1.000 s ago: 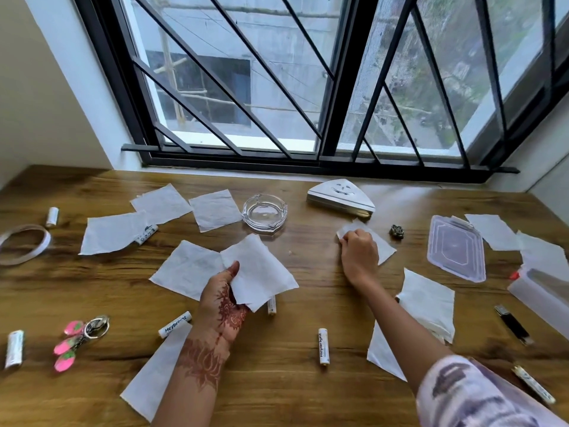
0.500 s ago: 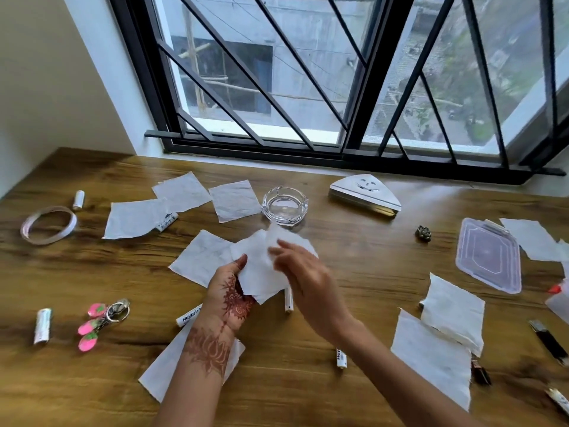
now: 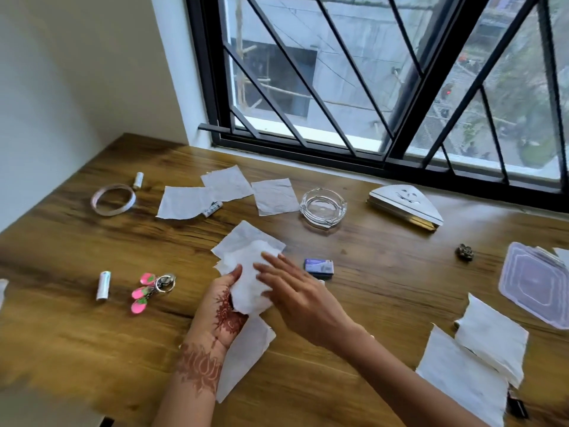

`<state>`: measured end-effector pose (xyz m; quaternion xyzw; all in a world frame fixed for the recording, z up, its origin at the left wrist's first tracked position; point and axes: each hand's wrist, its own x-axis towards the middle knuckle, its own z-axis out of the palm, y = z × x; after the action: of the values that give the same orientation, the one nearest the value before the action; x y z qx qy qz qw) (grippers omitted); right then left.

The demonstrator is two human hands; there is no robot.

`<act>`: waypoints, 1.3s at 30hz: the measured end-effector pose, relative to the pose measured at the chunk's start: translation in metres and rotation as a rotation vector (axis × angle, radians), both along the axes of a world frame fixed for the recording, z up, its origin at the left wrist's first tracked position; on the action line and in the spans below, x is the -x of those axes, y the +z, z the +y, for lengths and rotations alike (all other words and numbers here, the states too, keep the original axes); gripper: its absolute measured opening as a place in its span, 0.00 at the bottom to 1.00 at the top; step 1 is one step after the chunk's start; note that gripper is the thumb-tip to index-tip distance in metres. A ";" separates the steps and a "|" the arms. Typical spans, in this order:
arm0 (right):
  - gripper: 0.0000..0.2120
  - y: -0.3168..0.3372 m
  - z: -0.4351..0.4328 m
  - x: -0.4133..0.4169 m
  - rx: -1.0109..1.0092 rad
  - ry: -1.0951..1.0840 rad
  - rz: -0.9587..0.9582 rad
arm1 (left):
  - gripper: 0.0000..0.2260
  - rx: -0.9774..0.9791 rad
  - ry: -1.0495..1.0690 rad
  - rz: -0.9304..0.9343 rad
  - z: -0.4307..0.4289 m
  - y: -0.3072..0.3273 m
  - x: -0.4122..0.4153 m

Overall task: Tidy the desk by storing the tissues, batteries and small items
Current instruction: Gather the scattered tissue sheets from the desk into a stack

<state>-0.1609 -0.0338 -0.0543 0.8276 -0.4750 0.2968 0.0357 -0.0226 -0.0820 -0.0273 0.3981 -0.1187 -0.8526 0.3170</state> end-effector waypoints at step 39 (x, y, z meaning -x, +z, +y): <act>0.09 0.043 -0.006 -0.101 -0.968 -0.165 -0.596 | 0.23 0.158 0.234 -0.064 0.042 -0.006 -0.067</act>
<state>-0.0596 -0.0401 -0.0113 0.5904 -0.6095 0.2622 -0.4596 0.0447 -0.0397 -0.0328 0.4099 -0.1480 -0.7847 0.4408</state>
